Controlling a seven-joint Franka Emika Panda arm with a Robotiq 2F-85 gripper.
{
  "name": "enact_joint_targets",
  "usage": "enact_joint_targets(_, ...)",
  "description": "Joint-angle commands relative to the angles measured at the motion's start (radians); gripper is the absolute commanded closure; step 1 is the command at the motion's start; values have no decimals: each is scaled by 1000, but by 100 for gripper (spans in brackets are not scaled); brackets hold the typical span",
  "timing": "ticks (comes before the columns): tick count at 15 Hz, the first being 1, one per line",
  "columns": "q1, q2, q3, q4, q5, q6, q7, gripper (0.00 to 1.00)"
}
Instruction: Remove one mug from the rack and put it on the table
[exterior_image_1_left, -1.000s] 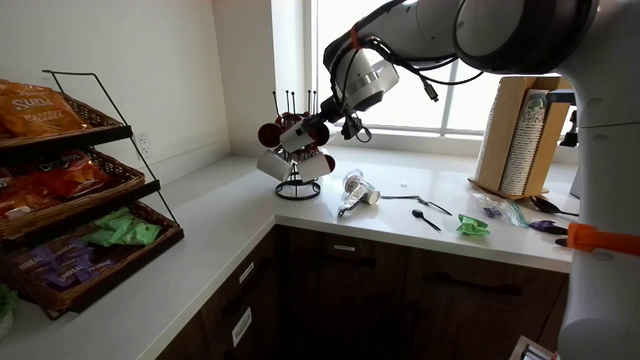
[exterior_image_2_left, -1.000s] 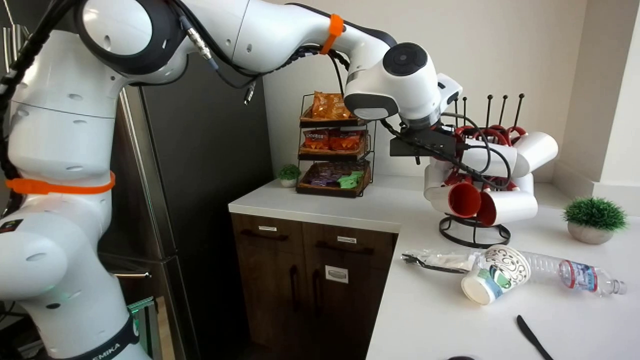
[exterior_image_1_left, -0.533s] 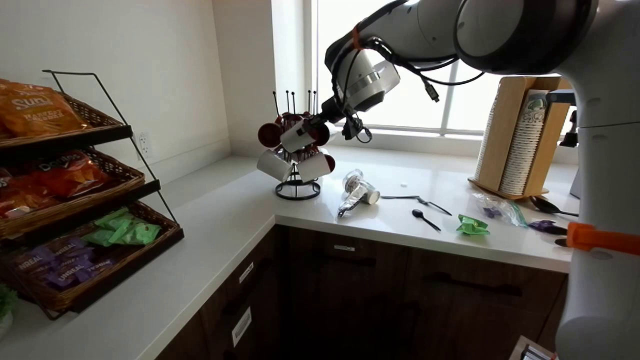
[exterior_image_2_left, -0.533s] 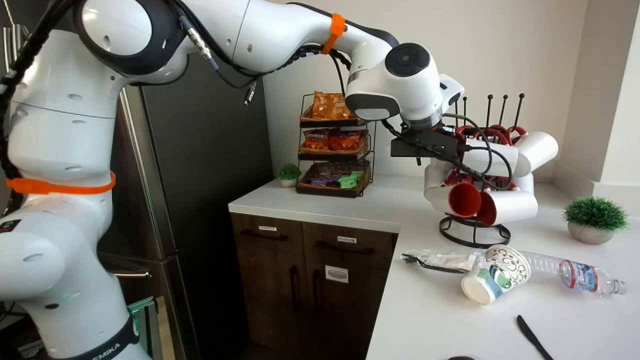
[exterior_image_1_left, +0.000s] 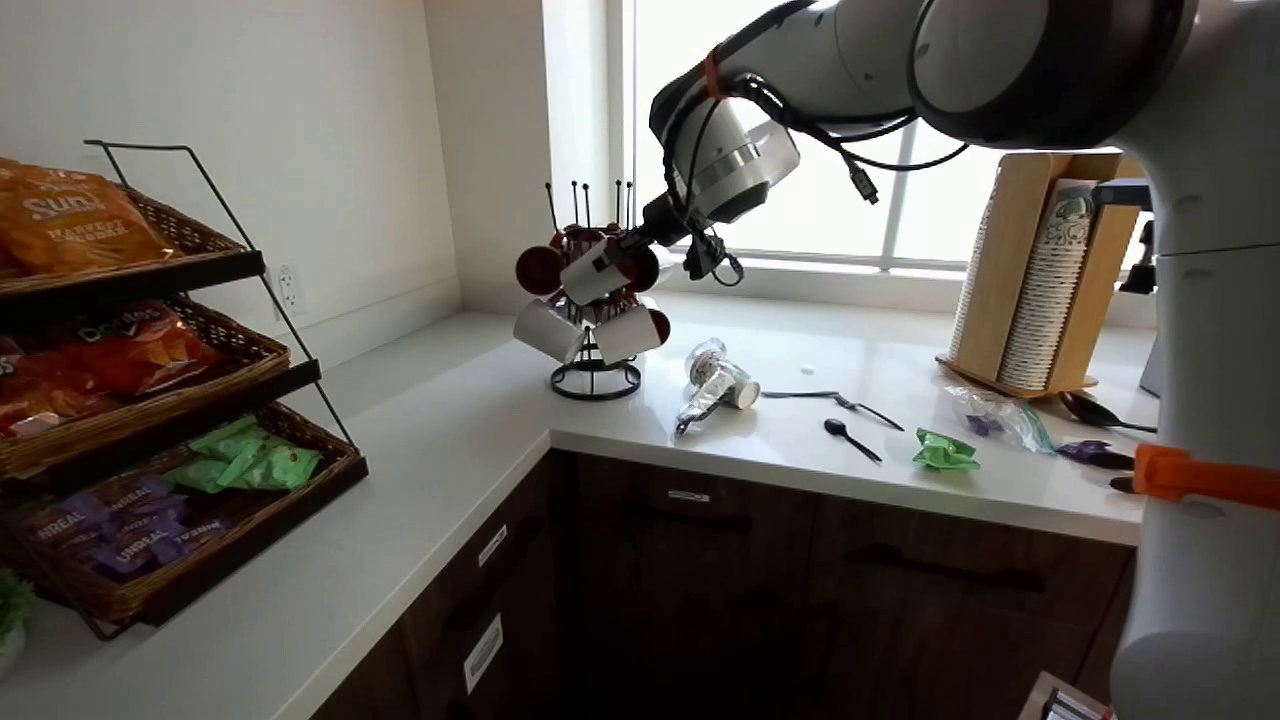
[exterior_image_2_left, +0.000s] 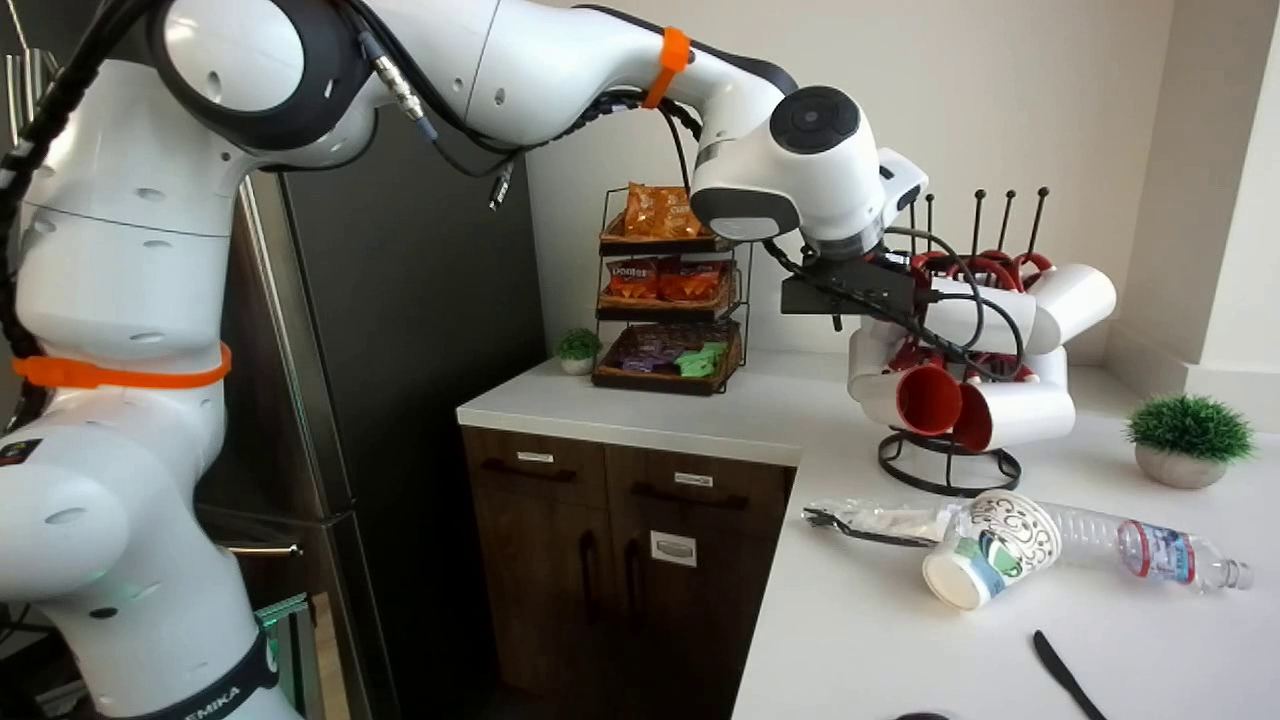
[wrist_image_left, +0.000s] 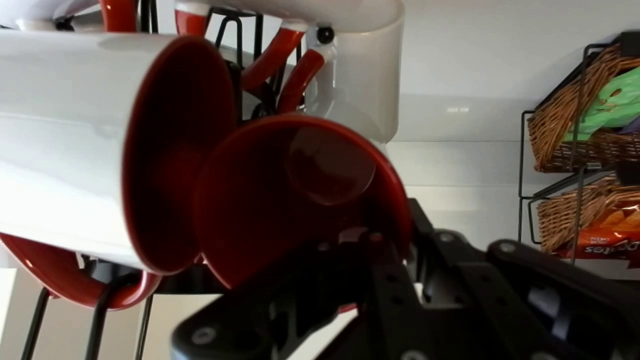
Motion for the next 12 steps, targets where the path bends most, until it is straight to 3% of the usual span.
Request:
enact_joint_targets(1,-7,-22,18,12,24,-4,-30,97)
enact_joint_targets(12,3,-64,18,26,13,9,27,97)
